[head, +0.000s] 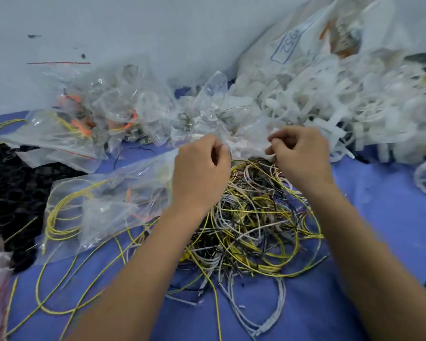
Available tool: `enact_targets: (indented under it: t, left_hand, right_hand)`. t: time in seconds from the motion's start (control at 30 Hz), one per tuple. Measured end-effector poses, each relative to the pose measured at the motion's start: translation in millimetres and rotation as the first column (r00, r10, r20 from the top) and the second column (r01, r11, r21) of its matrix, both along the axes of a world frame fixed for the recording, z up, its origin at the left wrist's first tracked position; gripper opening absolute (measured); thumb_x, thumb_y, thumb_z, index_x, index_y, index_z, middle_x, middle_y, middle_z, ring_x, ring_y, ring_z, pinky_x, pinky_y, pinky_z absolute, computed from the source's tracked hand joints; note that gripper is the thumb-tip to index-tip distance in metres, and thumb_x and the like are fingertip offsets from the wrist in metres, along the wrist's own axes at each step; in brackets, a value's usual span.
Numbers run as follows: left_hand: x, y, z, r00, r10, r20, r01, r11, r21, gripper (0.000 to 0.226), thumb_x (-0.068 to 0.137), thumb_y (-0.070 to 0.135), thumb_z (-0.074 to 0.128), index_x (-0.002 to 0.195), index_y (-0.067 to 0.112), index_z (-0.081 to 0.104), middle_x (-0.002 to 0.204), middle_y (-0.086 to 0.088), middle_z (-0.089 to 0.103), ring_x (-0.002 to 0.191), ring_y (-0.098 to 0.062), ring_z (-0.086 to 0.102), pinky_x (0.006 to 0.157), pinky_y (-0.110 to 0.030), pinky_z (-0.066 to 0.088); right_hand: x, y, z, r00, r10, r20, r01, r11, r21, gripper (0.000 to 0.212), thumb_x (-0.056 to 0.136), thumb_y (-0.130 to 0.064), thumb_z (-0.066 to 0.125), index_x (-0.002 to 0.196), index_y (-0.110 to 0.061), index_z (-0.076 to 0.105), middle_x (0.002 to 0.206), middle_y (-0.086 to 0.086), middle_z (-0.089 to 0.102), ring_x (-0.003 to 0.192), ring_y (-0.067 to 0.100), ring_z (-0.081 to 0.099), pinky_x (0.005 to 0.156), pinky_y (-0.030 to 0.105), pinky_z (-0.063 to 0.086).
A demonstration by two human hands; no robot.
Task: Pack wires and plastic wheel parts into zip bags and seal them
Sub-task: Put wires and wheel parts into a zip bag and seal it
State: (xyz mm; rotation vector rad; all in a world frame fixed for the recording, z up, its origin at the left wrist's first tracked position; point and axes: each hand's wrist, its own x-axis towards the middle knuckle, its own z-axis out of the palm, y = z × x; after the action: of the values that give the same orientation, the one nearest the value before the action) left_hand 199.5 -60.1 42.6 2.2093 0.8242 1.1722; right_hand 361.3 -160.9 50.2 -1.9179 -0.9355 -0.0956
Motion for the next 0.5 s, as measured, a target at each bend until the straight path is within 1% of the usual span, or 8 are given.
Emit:
enact_targets:
  t: [0.07,0.13,0.2,0.27,0.3,0.37,0.43,0.5]
  left_hand:
    - [36,-13,2,0.996,-0.079,-0.049,0.08,0.997,0.025,0.025,0.095,0.028,0.056,0.072,0.017,0.058,0.061,0.002,0.056,0.061,-0.02,0.054,0.058,-0.035,0.041]
    - [72,-28,1,0.982,-0.164,-0.099,0.167,0.985,0.031,0.022,0.094,0.024,0.058,0.073,0.015,0.059,0.063,-0.001,0.058,0.062,-0.022,0.055,0.058,-0.036,0.043]
    - [104,-44,1,0.96,-0.228,-0.161,0.235,0.972,0.023,0.017,0.092,0.021,0.06,0.076,0.015,0.062,0.068,-0.002,0.063,0.068,-0.023,0.057,0.063,-0.037,0.046]
    - [127,-56,-3,0.942,-0.269,-0.199,0.278,0.96,0.02,0.013,0.091,0.02,0.061,0.079,0.015,0.063,0.074,-0.002,0.064,0.074,-0.023,0.057,0.069,-0.038,0.048]
    - [135,-60,-6,0.939,-0.276,-0.207,0.286,0.958,0.02,0.012,0.09,0.02,0.061,0.08,0.015,0.063,0.076,-0.002,0.064,0.076,-0.022,0.057,0.071,-0.037,0.048]
    - [144,-66,-10,0.936,-0.284,-0.208,0.293,0.956,0.013,0.01,0.09,0.019,0.06,0.081,0.016,0.063,0.077,-0.001,0.065,0.078,-0.021,0.058,0.073,-0.037,0.049]
    - [146,-67,-14,0.938,-0.289,-0.192,0.294,0.956,-0.002,0.011,0.09,0.018,0.06,0.08,0.016,0.063,0.076,-0.002,0.066,0.077,-0.023,0.06,0.072,-0.038,0.05]
    - [146,-66,-18,0.937,-0.299,-0.178,0.301,0.954,-0.018,0.012,0.09,0.017,0.06,0.078,0.015,0.063,0.074,-0.003,0.066,0.075,-0.025,0.06,0.07,-0.038,0.049]
  right_hand:
    - [31,-13,-3,0.964,-0.199,0.174,0.213,0.975,-0.062,0.018,0.087,-0.015,0.061,0.094,-0.015,0.078,0.086,0.005,0.076,0.083,0.024,0.07,0.08,0.04,0.056]
    - [59,-21,-8,0.885,-0.315,0.343,0.387,0.907,-0.167,0.026,0.087,-0.016,0.059,0.108,-0.014,0.073,0.107,0.014,0.071,0.103,0.034,0.062,0.094,0.04,0.046]
    - [76,-23,-17,0.853,-0.33,0.405,0.468,0.827,-0.311,0.046,0.088,-0.017,0.059,0.135,-0.016,0.057,0.139,0.021,0.049,0.129,0.041,0.042,0.104,0.043,0.034]
    - [82,-21,-28,0.885,-0.299,0.357,0.439,0.791,-0.425,0.065,0.095,-0.019,0.058,0.154,-0.025,0.033,0.164,0.016,0.013,0.149,0.041,0.014,0.11,0.053,0.031]
    - [84,-20,-35,0.902,-0.272,0.334,0.409,0.786,-0.464,0.069,0.099,-0.02,0.055,0.158,-0.03,0.022,0.168,0.012,-0.001,0.152,0.04,0.003,0.112,0.057,0.03]
    - [90,-19,-43,0.913,-0.216,0.346,0.373,0.787,-0.491,0.072,0.102,-0.021,0.05,0.161,-0.033,0.01,0.168,0.01,-0.011,0.153,0.039,-0.001,0.113,0.059,0.031]
    - [95,-19,-43,0.909,-0.221,0.353,0.369,0.822,-0.433,0.074,0.1,-0.018,0.052,0.161,-0.033,0.012,0.168,0.012,-0.005,0.149,0.042,0.006,0.11,0.058,0.035]
    - [99,-20,-41,0.91,-0.302,0.285,0.389,0.861,-0.328,0.078,0.094,-0.013,0.056,0.16,-0.034,0.018,0.166,0.015,0.0,0.146,0.045,0.01,0.102,0.054,0.041]
